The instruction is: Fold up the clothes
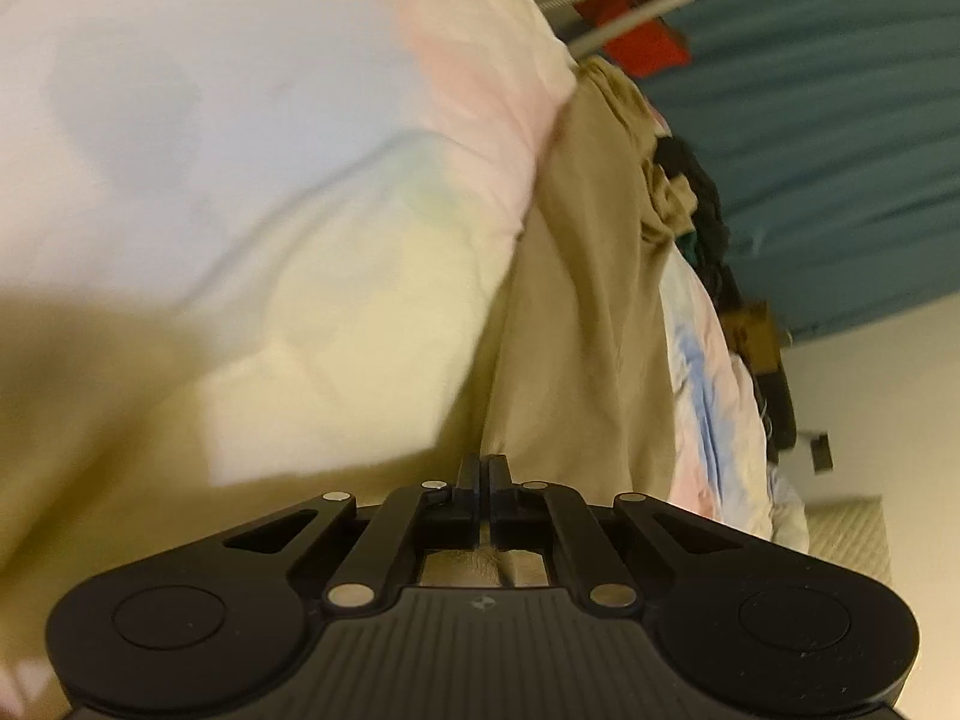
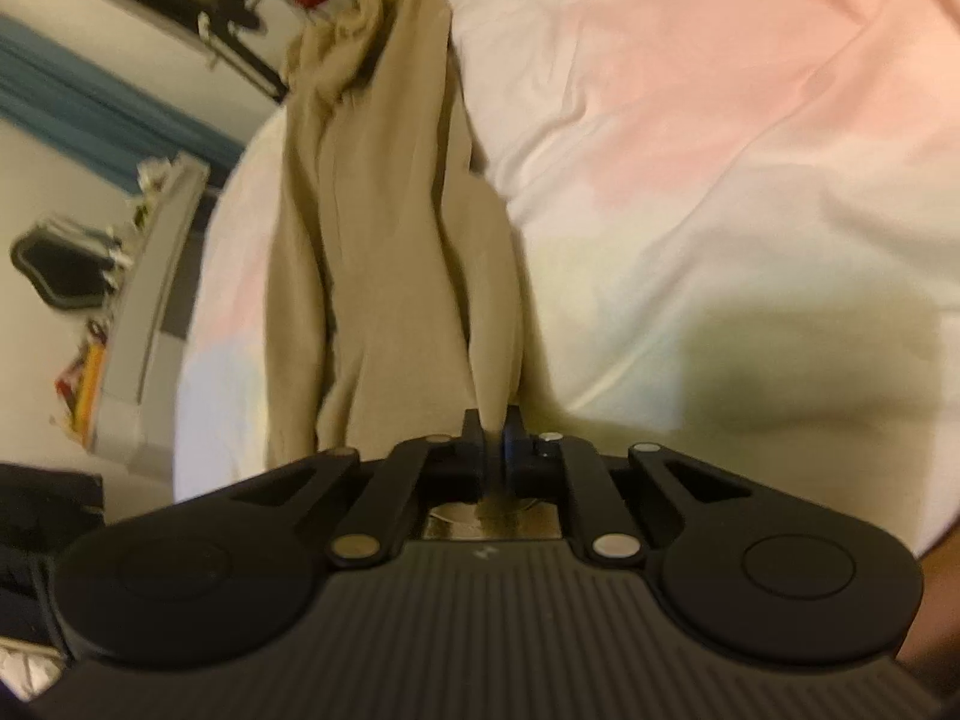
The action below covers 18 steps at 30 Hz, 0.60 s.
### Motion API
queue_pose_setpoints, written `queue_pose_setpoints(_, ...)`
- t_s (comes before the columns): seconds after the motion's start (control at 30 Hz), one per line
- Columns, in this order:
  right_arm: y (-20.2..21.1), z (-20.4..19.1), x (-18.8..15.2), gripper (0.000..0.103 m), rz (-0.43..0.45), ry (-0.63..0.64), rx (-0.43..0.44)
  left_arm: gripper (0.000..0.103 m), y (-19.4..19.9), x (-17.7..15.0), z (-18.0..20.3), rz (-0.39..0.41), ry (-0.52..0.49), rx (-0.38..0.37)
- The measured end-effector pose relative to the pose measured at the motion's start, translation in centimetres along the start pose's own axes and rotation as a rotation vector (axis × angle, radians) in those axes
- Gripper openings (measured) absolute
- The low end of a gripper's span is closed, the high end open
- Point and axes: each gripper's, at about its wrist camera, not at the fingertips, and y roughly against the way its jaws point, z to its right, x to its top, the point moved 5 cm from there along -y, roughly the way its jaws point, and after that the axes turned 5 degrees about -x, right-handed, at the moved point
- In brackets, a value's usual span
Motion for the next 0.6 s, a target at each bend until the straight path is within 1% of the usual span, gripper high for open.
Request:
queue_pose_setpoints(0.1, 1.2, 0.8, 0.0, 0.008, 0.043, -0.051, 0.022, 0.002, 0.0, 0.3, 0.0, -0.001, 0.018, -0.008)
queue_pose_setpoints(0.17, 1.3, 1.1, 0.0, 0.009, 0.048, -0.077, 0.026, 0.005, 0.0, 0.1, -0.2, -0.014, 0.015, -0.009)
queue_pose_setpoints(0.2, 1.2, 1.2, 0.1, 0.009, 0.046, -0.089, 0.026, 0.014, -0.2, 0.1, -0.2, -0.023, 0.013, -0.008)
queue_pose_setpoints(0.23, 1.0, 1.4, 0.1, 0.009, 0.040, -0.101, 0.026, 0.027, -0.6, 0.1, -0.1, -0.035, 0.014, -0.004)
queue_pose_setpoints(0.3, 0.7, 1.6, 0.1, 0.011, 0.028, -0.115, 0.015, 0.040, -1.4, 0.2, -0.2, -0.046, 0.013, 0.001)
queue_pose_setpoints(0.43, 0.2, 1.5, -0.2, 0.011, 0.007, -0.108, -0.001, 0.049, -3.2, 0.2, 0.1, -0.082, -0.013, 0.017)
queue_pose_setpoints(0.5, -0.1, 1.7, -0.5, 0.014, -0.005, -0.111, -0.021, 0.053, -3.9, 0.1, 0.3, -0.099, -0.030, 0.025)
queue_pose_setpoints(0.53, -0.3, 1.9, -0.5, 0.018, -0.010, -0.118, -0.034, 0.054, -4.2, 0.1, 0.4, -0.107, -0.039, 0.028)
queue_pose_setpoints(0.57, -0.4, 2.2, -0.6, 0.026, -0.010, -0.127, -0.046, 0.054, -4.4, 0.1, 0.5, -0.115, -0.050, 0.032)
queue_pose_setpoints(0.6, -0.5, 2.3, -0.7, 0.030, -0.007, -0.138, -0.053, 0.053, -4.7, 0.1, 0.7, -0.125, -0.066, 0.039)
